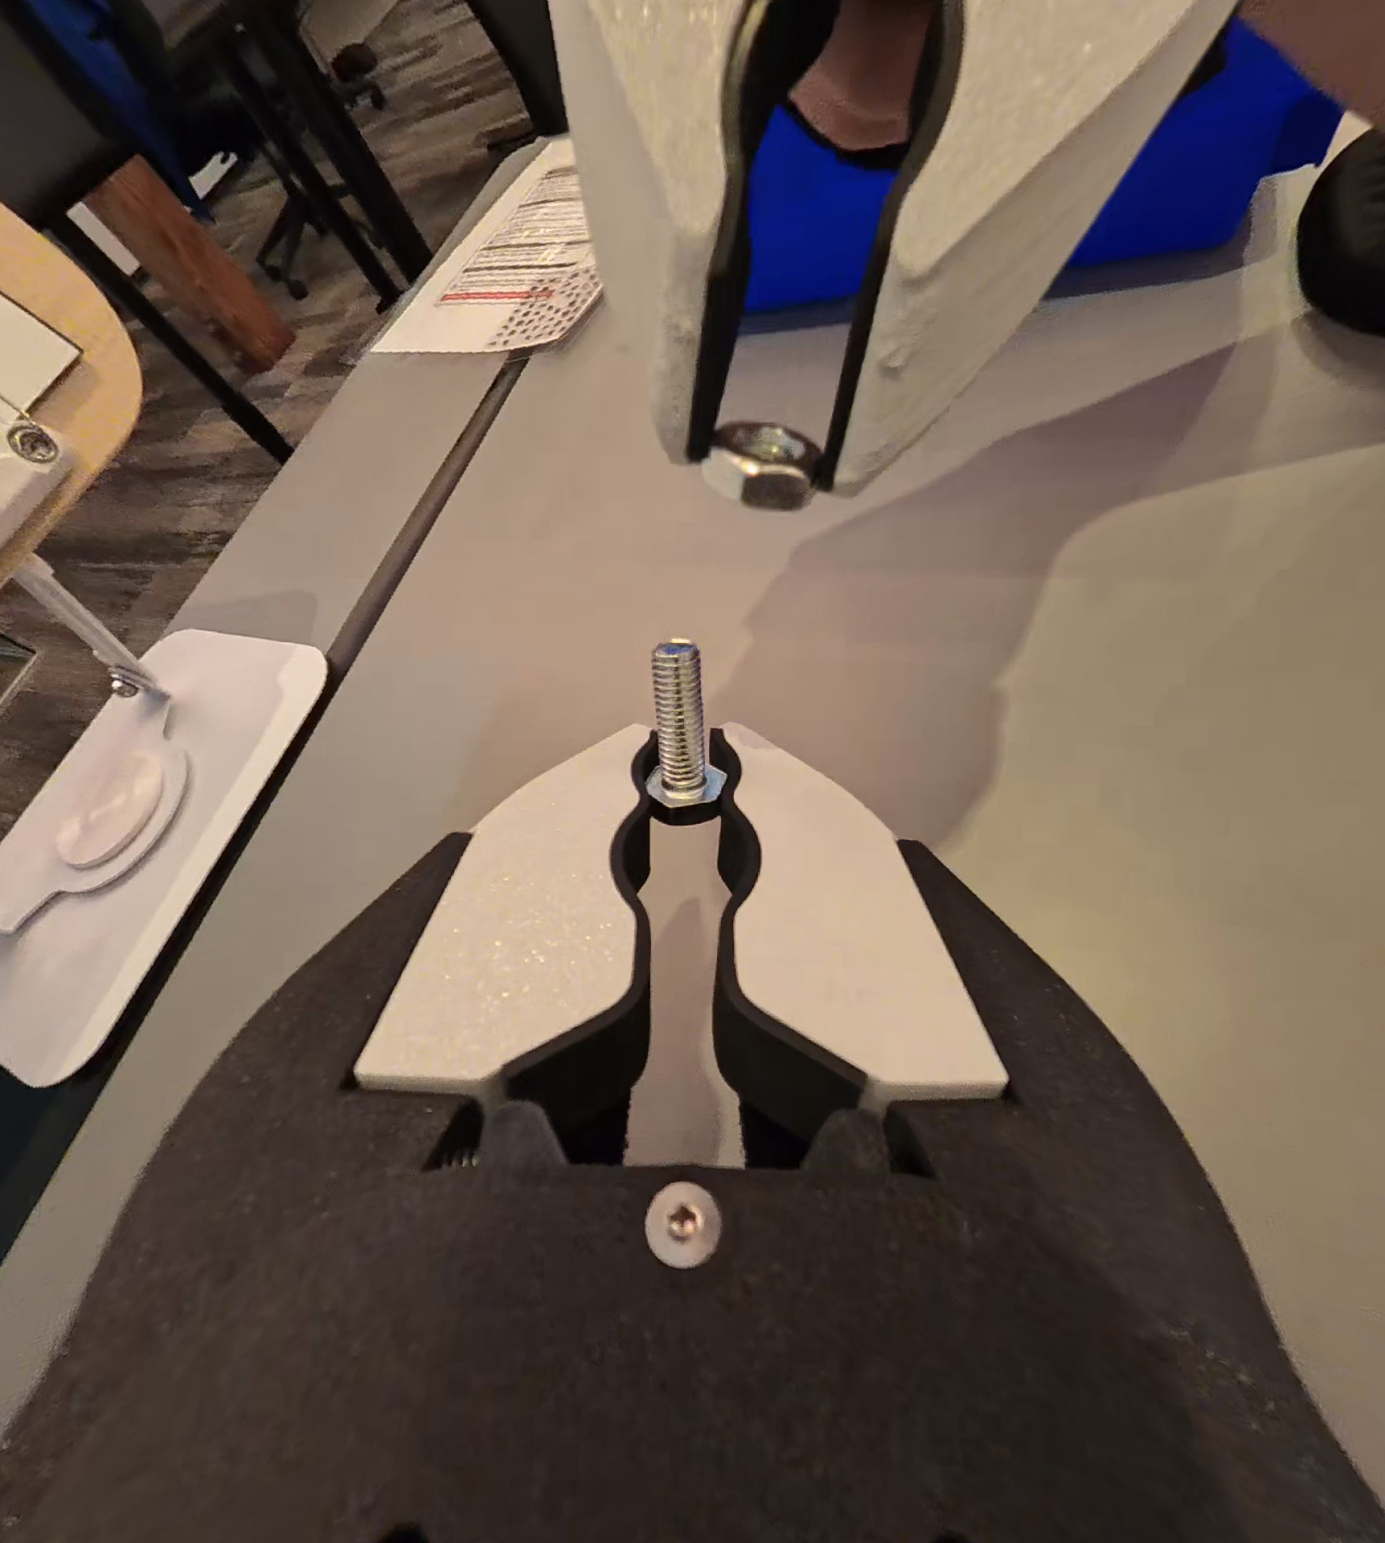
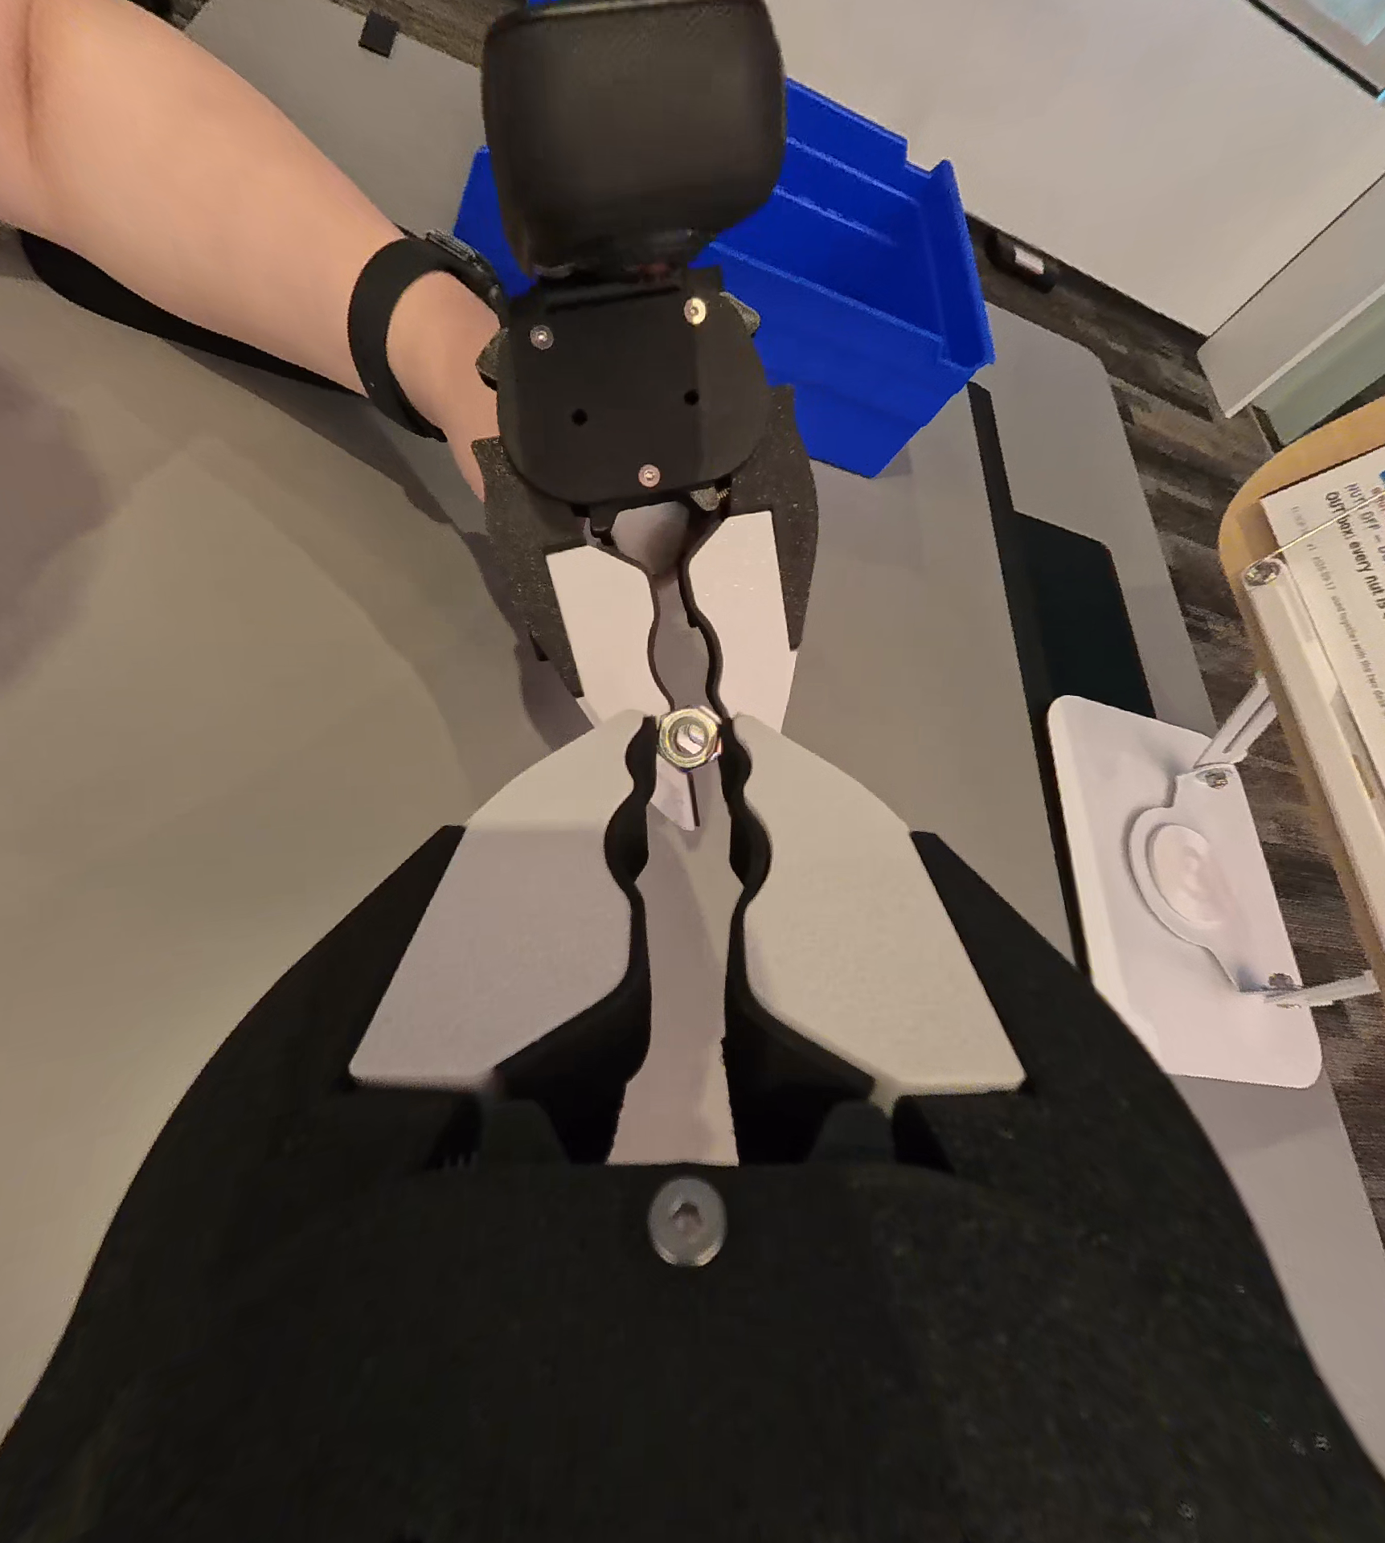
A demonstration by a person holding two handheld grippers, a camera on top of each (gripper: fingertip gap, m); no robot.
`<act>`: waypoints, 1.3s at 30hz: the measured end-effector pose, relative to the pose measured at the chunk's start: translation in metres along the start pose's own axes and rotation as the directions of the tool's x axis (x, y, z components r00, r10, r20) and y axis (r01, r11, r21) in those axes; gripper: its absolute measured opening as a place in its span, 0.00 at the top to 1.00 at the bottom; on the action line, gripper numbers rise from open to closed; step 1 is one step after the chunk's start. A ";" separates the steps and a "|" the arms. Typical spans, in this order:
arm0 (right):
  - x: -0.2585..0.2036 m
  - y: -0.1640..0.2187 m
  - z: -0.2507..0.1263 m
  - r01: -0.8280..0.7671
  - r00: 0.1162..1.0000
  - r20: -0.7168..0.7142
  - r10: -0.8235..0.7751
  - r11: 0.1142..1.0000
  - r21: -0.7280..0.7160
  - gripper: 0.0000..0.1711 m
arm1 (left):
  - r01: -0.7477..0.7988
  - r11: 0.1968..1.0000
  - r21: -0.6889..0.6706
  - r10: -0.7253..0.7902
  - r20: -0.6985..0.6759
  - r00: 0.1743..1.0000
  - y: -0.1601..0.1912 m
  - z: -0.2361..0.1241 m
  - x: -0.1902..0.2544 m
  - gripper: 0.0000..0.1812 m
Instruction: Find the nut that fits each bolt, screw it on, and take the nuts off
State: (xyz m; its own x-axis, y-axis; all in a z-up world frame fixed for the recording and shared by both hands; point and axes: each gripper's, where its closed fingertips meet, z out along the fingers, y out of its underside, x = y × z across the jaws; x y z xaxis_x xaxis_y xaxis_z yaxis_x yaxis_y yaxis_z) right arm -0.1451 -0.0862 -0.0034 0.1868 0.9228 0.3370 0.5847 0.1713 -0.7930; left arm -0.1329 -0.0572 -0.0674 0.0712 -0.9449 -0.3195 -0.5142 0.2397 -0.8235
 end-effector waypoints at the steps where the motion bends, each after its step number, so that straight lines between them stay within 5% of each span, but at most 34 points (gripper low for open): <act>1: 0.000 0.001 0.001 0.002 1.000 -0.003 -0.002 1.000 0.000 0.92 | 0.007 1.000 -0.008 -0.007 0.026 1.000 0.001 0.000 -0.003 0.94; 12: 0.010 -0.003 -0.006 -0.068 0.997 -0.017 0.070 0.994 0.090 0.92 | 0.101 0.992 -0.069 -0.088 0.175 0.981 0.010 -0.002 -0.018 0.94; 39: 0.010 0.002 -0.011 -0.069 0.998 -0.007 0.070 0.994 0.088 0.92 | 0.059 0.996 -0.061 -0.045 0.206 0.977 0.002 -0.003 -0.018 0.94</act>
State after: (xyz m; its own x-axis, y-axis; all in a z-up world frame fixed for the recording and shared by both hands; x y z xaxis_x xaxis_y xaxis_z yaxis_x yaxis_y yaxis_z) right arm -0.1333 -0.0803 0.0044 0.2330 0.9301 0.2840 0.4986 0.1365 -0.8560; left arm -0.1378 -0.0399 -0.0622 0.2690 -0.8884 -0.3719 -0.5605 0.1696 -0.8106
